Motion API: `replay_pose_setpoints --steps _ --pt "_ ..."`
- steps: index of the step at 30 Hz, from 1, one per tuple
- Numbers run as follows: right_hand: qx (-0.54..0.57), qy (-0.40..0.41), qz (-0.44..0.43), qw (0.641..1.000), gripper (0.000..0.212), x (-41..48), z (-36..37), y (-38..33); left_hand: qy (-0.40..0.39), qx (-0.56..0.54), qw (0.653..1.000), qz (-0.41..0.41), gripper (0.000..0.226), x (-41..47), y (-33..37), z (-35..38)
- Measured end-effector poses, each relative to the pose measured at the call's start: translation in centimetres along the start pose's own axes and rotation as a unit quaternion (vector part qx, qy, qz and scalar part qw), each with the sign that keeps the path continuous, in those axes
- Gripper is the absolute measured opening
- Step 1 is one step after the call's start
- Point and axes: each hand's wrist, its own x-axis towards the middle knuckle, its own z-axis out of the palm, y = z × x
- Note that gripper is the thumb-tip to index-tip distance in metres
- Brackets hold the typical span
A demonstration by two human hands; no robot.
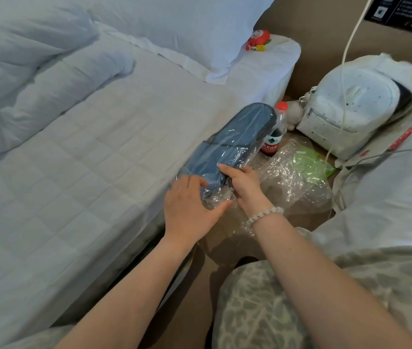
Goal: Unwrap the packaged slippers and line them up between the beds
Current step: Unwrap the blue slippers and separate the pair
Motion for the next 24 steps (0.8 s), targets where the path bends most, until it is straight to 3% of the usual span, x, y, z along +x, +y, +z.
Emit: replay_pose_setpoints --steps 5,9,16,20,24 --pt "0.029 -0.022 -0.038 0.999 0.017 -0.2 0.2 0.0 -0.012 0.033 0.999 0.036 0.023 0.7 1.3 0.3" --pt "0.018 -0.024 -0.038 0.999 0.017 0.2 -0.3 0.1 -0.034 0.037 0.998 0.048 0.019 0.4 1.7 0.7" --pt "0.066 0.0 -0.012 0.998 0.016 1.4 -2.0 -0.4 -0.035 -0.019 0.997 -0.061 0.014 -0.9 -0.4 0.7" --pt "0.092 0.026 0.008 0.995 0.027 1.8 -2.8 -0.6 -0.055 -0.068 0.987 -0.132 0.018 -1.8 -2.3 1.3" --pt "0.089 0.022 -0.003 0.996 0.018 1.6 -2.8 -0.5 -0.074 -0.149 0.97 -0.177 0.015 -1.7 -2.4 1.4"
